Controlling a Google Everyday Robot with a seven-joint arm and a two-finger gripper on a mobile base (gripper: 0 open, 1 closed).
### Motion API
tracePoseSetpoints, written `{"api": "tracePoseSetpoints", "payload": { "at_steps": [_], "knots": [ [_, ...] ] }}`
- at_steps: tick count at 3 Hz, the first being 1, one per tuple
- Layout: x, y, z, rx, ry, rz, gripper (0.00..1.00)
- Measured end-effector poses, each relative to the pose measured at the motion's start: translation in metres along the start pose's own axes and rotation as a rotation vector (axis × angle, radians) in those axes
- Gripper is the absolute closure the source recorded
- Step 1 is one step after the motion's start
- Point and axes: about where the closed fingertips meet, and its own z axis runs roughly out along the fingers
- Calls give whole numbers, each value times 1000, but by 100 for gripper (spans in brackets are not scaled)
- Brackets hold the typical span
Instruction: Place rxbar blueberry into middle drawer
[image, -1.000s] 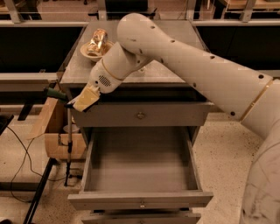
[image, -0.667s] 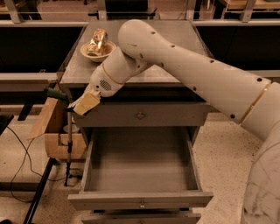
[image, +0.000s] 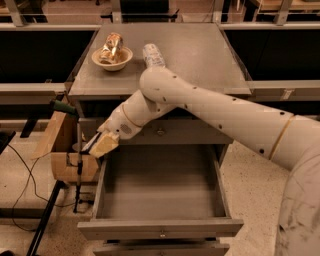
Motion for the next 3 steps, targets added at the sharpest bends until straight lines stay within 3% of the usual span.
{"api": "tracePoseSetpoints", "payload": {
  "at_steps": [1,2,3],
  "knots": [
    [32,-9,45,-34,-23,-11,100],
    [58,-27,88,-38,-44,16,100],
    [106,-45,128,-63,-30,58,100]
  ]
}}
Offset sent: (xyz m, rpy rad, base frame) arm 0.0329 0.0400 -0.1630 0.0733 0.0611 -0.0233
